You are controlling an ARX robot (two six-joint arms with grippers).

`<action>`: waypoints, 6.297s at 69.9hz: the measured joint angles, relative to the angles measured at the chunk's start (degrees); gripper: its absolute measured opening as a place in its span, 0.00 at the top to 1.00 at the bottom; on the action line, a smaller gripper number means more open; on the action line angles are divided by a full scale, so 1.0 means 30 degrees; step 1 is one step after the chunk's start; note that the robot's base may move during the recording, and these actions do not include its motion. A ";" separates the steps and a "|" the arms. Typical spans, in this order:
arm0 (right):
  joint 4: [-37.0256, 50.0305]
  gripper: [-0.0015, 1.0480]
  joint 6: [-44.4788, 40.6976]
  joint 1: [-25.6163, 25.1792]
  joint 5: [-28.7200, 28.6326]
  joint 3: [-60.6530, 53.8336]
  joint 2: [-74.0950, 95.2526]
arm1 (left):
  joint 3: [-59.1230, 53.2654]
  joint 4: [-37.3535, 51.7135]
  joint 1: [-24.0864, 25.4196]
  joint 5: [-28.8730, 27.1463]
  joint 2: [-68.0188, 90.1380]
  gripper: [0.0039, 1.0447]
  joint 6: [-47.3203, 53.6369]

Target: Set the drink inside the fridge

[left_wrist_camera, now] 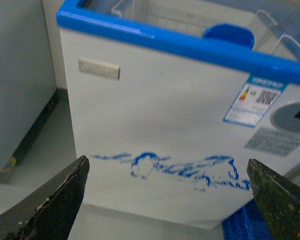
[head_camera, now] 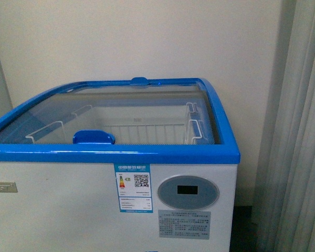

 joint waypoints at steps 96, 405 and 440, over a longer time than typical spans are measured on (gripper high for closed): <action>0.0000 0.61 0.0000 0.0007 0.0015 0.0000 0.0000 | 2.3409 -0.2288 -0.1224 0.8065 2.5434 0.08 2.8815; -0.7060 0.07 -1.5788 0.5814 -0.1902 3.0082 3.0206 | -0.2958 -0.4240 -0.0029 -0.1902 -1.1176 0.98 0.3118; -1.5023 0.10 -0.2353 -0.3359 -0.6091 0.9296 0.7511 | -0.2958 -0.4262 -0.0029 -0.1902 -1.1176 0.98 0.3118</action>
